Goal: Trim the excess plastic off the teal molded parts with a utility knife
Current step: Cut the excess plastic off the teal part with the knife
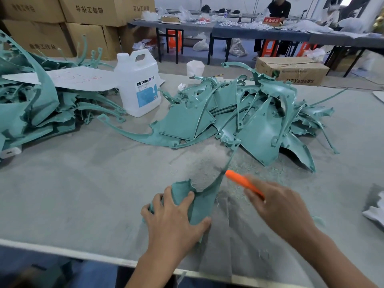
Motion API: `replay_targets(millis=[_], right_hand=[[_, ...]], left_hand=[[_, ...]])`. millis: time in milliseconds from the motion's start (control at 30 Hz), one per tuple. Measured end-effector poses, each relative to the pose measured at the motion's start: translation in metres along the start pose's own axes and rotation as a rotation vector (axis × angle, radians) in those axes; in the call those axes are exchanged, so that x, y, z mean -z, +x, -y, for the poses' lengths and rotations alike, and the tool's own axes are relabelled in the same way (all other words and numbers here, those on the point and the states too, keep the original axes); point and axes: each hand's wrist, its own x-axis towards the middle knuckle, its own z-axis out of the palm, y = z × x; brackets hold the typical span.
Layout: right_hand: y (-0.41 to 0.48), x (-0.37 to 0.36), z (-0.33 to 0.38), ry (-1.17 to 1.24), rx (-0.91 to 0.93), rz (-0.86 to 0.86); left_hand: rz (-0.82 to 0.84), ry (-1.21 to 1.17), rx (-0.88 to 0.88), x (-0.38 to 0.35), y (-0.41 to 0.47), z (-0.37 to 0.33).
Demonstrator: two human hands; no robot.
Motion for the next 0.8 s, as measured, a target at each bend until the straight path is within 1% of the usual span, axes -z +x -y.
replay_targets(millis=[67,100,133,200,267,300,333,400,433,467,533,600,800], right_hand=[[0.012,0.011,-0.010,-0.027,-0.089,-0.155],[0.014,0.013,-0.009,-0.025,-0.112,-0.191],[0.013,0.010,-0.004,-0.001,-0.105,-0.183],[0.002,-0.003,0.013,0.083,-0.035,-0.065],[-0.007,-0.011,0.017,0.100,-0.012,0.048],[-0.005,-0.009,0.012,0.103,-0.032,0.040],[0.000,-0.004,0.005,0.105,-0.072,-0.001],[0.007,0.008,-0.006,0.071,-0.153,-0.145],[0.007,0.012,-0.004,0.073,-0.172,-0.189],[0.002,0.012,0.003,0.100,-0.161,-0.191],[-0.015,0.001,0.023,0.210,-0.135,-0.100],[-0.035,-0.013,0.038,0.232,-0.146,0.016],[-0.052,-0.036,0.048,0.219,-0.155,0.125]], left_hand=[[-0.017,0.001,-0.008,0.000,0.001,0.000],[-0.022,0.002,-0.007,0.000,0.001,0.000],[-0.019,-0.002,-0.003,0.000,0.001,-0.001],[-0.006,-0.021,0.010,-0.003,-0.001,0.001],[-0.009,-0.037,0.015,-0.005,-0.003,0.003],[-0.011,-0.036,0.013,-0.005,-0.003,0.003],[-0.013,-0.030,0.010,-0.004,-0.003,0.002],[-0.013,-0.027,0.008,-0.004,-0.002,0.001],[0.000,-0.037,0.005,-0.005,-0.003,0.000],[0.015,-0.056,-0.002,-0.007,-0.004,0.001],[0.022,-0.102,-0.026,-0.011,-0.009,0.005],[-0.004,-0.131,-0.053,-0.014,-0.014,0.007],[-0.012,-0.211,-0.039,-0.014,-0.016,0.004]])
